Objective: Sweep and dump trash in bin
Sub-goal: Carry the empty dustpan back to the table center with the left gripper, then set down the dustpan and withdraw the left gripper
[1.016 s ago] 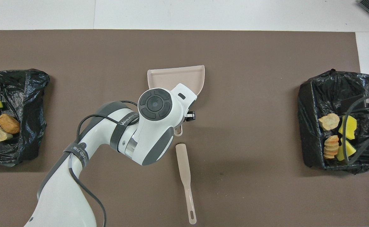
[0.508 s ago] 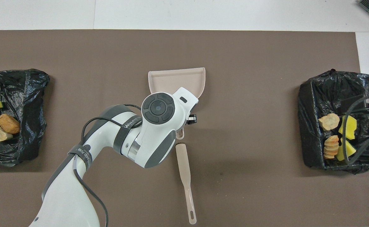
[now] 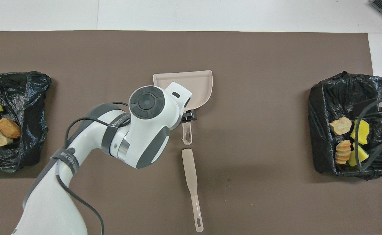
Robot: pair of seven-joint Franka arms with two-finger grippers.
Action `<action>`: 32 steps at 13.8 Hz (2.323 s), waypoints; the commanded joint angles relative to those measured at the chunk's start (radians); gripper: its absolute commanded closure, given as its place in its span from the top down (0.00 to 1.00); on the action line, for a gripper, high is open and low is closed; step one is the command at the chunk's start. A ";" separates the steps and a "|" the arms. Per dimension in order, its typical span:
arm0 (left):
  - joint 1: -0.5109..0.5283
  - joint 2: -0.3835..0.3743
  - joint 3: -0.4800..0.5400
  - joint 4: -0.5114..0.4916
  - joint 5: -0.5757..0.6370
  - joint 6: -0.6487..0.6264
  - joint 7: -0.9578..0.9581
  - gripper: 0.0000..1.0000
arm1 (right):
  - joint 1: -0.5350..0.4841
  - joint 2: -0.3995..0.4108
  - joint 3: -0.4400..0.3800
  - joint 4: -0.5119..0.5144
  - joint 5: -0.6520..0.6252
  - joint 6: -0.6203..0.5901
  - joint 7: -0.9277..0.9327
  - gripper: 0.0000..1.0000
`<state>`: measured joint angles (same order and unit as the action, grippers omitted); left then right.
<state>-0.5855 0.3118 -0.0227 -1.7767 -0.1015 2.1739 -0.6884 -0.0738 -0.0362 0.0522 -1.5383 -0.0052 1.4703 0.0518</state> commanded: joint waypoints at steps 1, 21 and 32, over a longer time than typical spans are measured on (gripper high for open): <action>0.055 -0.059 0.021 -0.012 0.026 -0.054 0.009 1.00 | -0.015 -0.022 0.006 -0.017 0.017 -0.018 0.014 1.00; 0.529 -0.359 0.041 -0.016 0.071 -0.411 0.688 1.00 | -0.008 -0.022 0.008 -0.014 0.017 -0.018 0.010 1.00; 0.621 -0.425 0.032 0.125 0.077 -0.598 0.787 1.00 | -0.011 -0.024 0.006 -0.017 0.017 -0.018 0.008 1.00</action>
<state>0.0367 -0.1090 0.0173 -1.6702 -0.0433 1.6179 0.1024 -0.0727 -0.0418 0.0541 -1.5406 -0.0051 1.4680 0.0518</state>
